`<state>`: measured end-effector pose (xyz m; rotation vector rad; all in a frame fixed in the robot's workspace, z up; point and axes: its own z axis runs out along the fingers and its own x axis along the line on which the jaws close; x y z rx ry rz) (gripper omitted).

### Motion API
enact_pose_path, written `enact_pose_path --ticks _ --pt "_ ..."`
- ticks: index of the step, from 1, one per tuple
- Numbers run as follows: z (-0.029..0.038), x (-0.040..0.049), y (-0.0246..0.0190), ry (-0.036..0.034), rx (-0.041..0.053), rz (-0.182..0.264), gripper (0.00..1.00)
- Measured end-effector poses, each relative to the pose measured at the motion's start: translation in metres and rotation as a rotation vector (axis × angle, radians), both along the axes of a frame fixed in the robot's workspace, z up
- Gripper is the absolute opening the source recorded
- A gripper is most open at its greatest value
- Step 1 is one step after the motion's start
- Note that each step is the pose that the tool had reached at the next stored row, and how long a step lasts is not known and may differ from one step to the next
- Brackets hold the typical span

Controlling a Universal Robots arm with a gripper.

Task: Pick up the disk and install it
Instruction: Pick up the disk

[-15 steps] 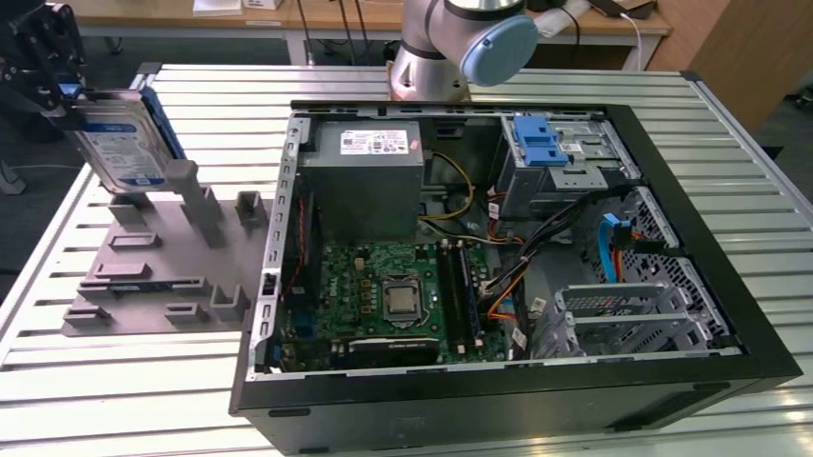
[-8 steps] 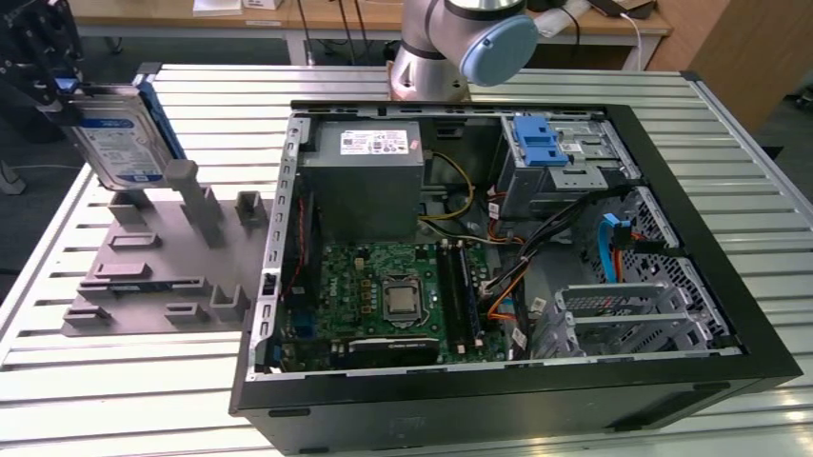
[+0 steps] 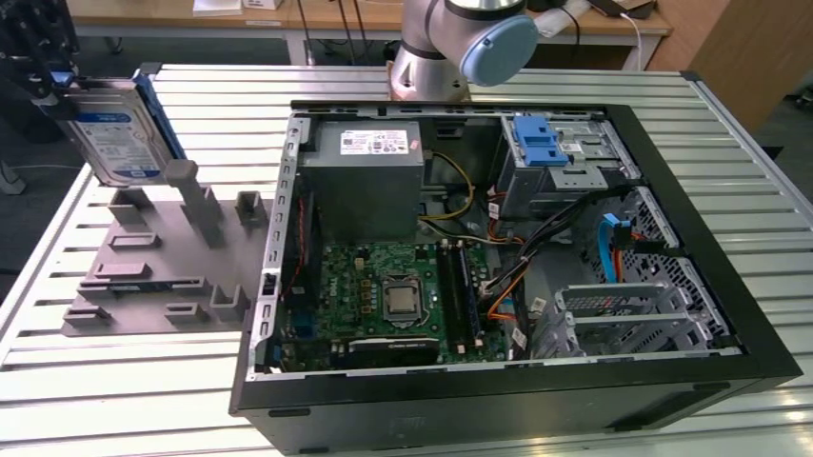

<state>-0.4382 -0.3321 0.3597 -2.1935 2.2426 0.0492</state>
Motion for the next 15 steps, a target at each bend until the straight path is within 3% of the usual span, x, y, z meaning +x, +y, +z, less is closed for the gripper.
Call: enact_pose_path --ticks 15 --pt "0.0143 0.0000 0.0000 0.0000 0.0000 0.000 0.36"
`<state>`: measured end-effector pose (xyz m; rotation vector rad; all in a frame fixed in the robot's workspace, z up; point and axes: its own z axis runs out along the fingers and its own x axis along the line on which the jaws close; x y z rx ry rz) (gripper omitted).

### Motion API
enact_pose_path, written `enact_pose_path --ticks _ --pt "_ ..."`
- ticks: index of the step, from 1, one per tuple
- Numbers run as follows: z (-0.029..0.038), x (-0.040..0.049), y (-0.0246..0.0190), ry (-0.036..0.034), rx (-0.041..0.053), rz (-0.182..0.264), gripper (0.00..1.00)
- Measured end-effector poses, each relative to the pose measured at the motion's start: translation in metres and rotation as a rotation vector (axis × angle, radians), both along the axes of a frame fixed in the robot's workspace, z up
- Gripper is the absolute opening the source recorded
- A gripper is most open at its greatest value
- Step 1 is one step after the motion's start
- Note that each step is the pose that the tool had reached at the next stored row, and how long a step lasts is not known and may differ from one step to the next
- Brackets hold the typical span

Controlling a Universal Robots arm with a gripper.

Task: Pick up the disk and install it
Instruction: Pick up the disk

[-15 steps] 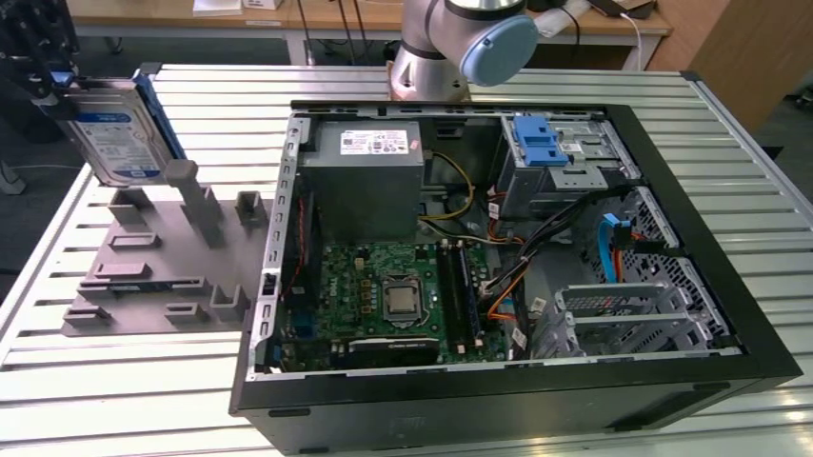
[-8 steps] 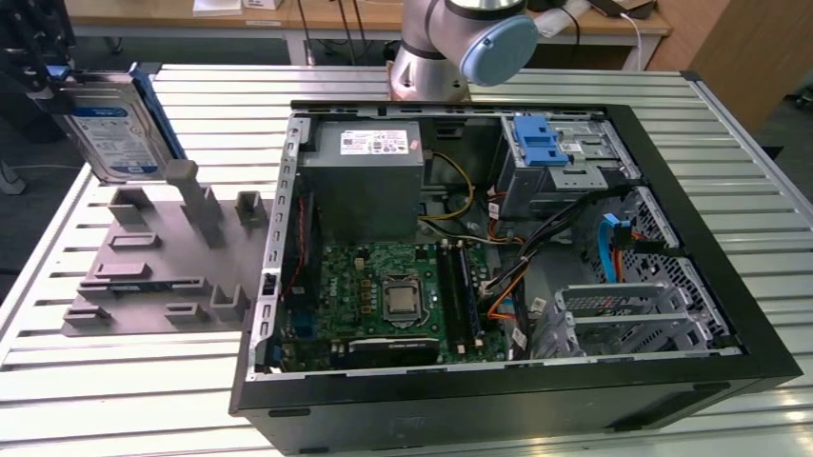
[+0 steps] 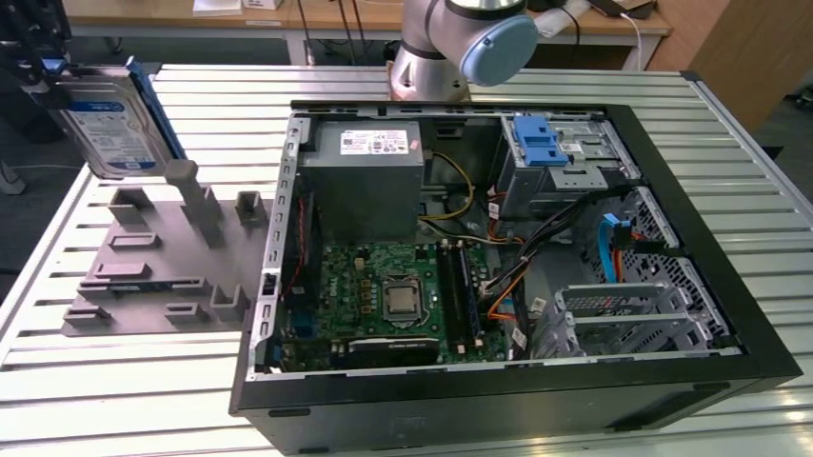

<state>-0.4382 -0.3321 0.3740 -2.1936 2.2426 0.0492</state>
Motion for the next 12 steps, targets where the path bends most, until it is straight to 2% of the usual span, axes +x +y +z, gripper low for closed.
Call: enact_pose_path --ticks 12 --pt "0.0115 0.0000 0.0000 0.0000 0.0000 0.000 0.36"
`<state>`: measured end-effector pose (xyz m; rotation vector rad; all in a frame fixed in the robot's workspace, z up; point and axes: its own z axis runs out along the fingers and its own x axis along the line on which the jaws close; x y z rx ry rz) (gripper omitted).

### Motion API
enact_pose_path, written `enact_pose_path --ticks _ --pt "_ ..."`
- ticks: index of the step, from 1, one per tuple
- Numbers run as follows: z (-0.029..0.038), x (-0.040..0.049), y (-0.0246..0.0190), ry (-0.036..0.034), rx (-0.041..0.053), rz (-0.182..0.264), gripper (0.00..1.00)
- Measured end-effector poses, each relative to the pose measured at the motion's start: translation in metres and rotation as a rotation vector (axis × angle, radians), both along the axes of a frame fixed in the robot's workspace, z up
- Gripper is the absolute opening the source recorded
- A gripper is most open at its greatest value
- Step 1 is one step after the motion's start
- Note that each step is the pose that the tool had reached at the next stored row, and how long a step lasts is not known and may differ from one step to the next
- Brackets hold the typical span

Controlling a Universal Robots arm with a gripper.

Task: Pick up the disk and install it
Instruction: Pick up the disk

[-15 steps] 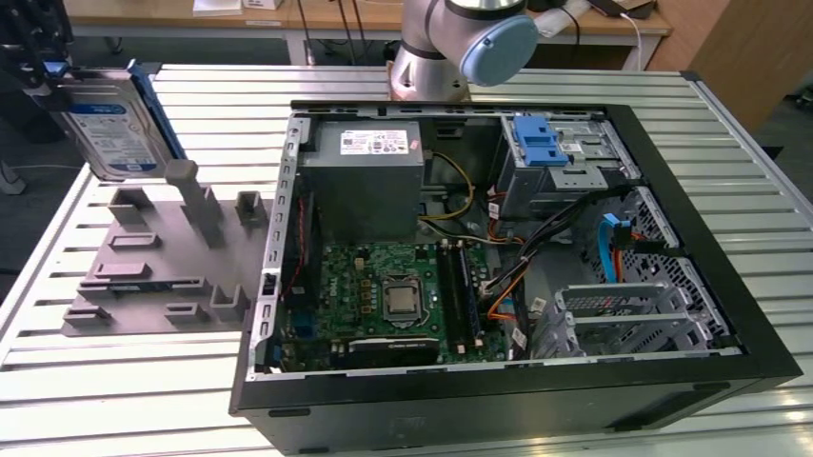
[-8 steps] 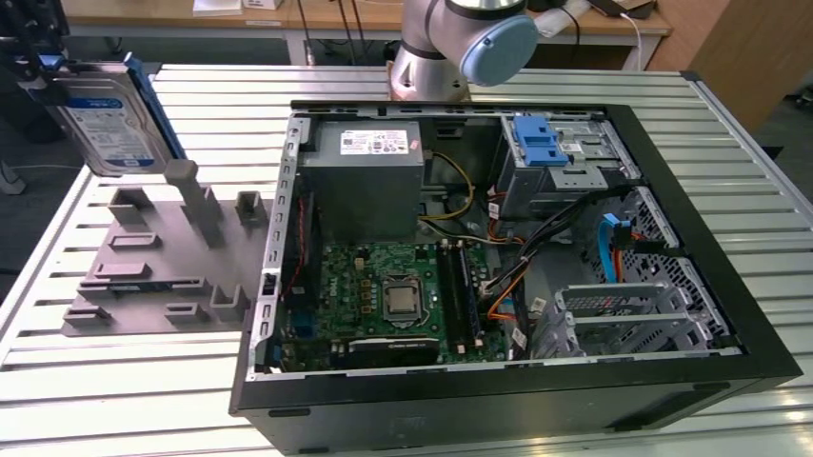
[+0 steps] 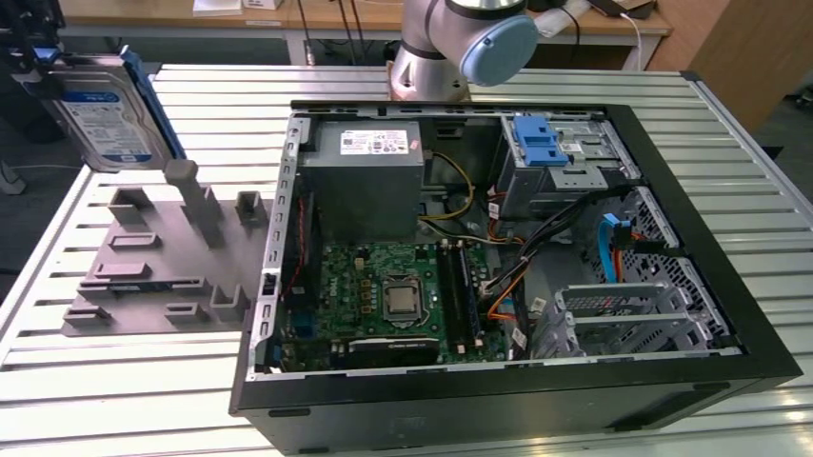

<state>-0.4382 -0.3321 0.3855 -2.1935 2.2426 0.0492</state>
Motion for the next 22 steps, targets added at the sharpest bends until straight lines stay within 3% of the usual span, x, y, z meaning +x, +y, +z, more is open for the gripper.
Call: enact_pose_path --ticks 22 --pt "0.0213 0.0000 0.0000 -0.0001 0.0000 0.000 0.36"
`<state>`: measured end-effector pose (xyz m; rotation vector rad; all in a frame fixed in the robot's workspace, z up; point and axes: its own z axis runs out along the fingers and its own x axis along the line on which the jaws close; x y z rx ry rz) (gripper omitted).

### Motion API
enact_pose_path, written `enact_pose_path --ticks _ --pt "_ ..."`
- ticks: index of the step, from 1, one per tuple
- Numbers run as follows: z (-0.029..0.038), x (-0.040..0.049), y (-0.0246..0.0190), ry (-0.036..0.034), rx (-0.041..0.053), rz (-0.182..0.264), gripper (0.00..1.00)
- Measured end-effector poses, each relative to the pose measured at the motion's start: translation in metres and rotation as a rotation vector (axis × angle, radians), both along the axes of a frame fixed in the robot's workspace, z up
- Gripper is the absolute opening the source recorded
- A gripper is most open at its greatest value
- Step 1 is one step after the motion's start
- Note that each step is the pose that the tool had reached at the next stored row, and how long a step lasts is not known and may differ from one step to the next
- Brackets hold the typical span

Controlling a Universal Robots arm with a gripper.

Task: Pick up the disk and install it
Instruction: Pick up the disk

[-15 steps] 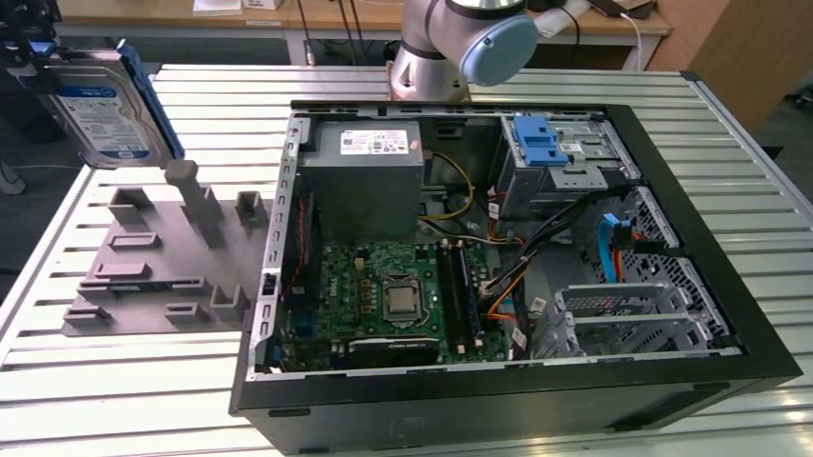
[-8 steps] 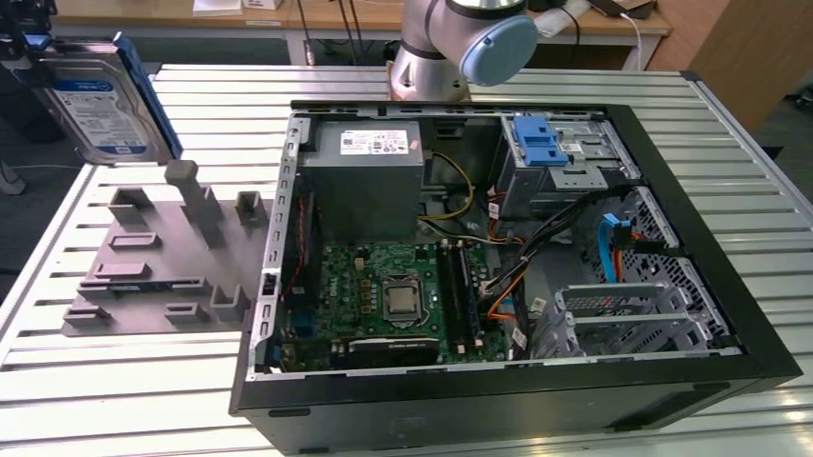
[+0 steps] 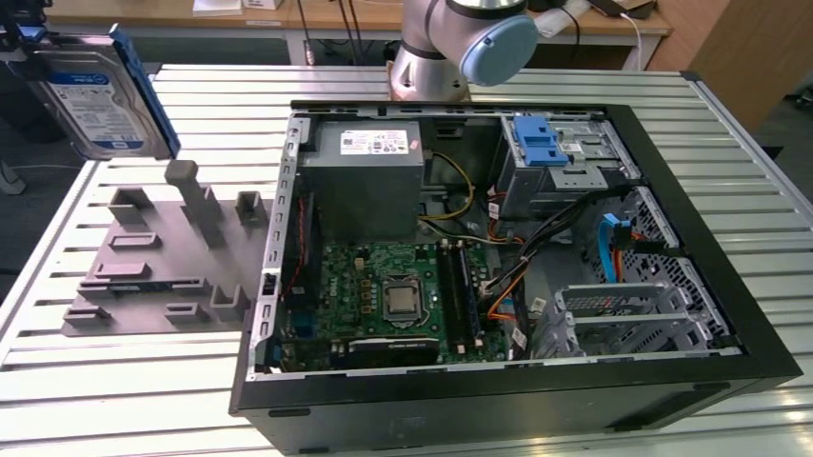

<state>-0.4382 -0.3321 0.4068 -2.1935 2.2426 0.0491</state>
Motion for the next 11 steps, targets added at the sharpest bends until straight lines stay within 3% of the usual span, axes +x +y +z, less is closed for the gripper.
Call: enact_pose_path --ticks 11 --pt "0.0079 0.0000 0.0000 0.0001 0.0000 0.000 0.36"
